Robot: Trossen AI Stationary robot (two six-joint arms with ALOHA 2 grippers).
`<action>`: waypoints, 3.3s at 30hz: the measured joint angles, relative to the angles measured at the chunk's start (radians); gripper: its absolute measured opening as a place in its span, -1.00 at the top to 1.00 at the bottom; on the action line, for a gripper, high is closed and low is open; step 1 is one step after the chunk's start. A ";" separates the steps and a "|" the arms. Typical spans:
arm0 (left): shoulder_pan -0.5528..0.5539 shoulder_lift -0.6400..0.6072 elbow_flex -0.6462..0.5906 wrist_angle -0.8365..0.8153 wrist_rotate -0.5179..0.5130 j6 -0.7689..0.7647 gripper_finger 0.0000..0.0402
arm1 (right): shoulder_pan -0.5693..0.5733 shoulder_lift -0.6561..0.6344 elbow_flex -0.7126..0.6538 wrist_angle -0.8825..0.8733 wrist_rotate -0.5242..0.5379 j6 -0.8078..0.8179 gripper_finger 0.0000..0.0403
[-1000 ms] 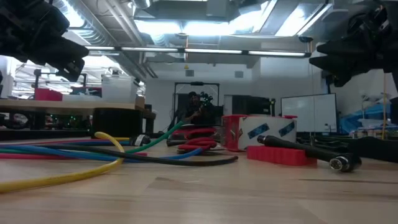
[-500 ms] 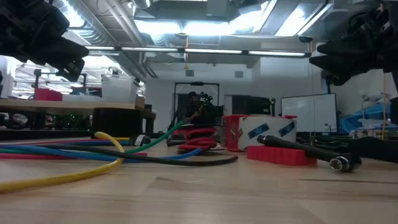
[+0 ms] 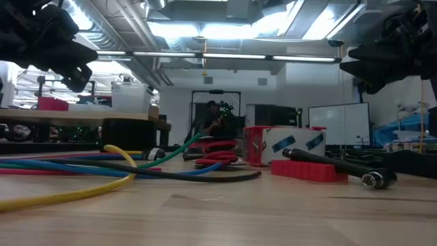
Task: Coil cords
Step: Uncoil the red wire from the spool
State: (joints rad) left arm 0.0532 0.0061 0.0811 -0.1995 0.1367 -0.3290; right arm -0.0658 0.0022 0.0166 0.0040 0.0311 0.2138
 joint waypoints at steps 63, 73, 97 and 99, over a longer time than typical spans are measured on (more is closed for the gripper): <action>0.000 0.005 0.003 0.233 -0.207 -0.275 0.99 | 0.000 0.000 -0.001 0.101 -0.024 0.226 0.08; -0.022 0.020 0.007 0.476 -0.085 -0.102 1.00 | 0.000 0.000 -0.001 0.104 -0.036 0.226 0.08; -0.147 0.862 0.440 0.259 -0.118 -0.074 0.99 | 0.000 0.000 0.000 0.107 -0.051 0.226 0.08; -0.155 0.923 0.450 0.258 -0.118 -0.167 0.99 | 0.000 0.000 0.000 0.107 -0.051 0.226 0.08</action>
State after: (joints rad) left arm -0.1017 0.9289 0.5309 0.0586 0.0188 -0.4961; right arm -0.0657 0.0024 0.0170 0.1107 -0.0196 0.4397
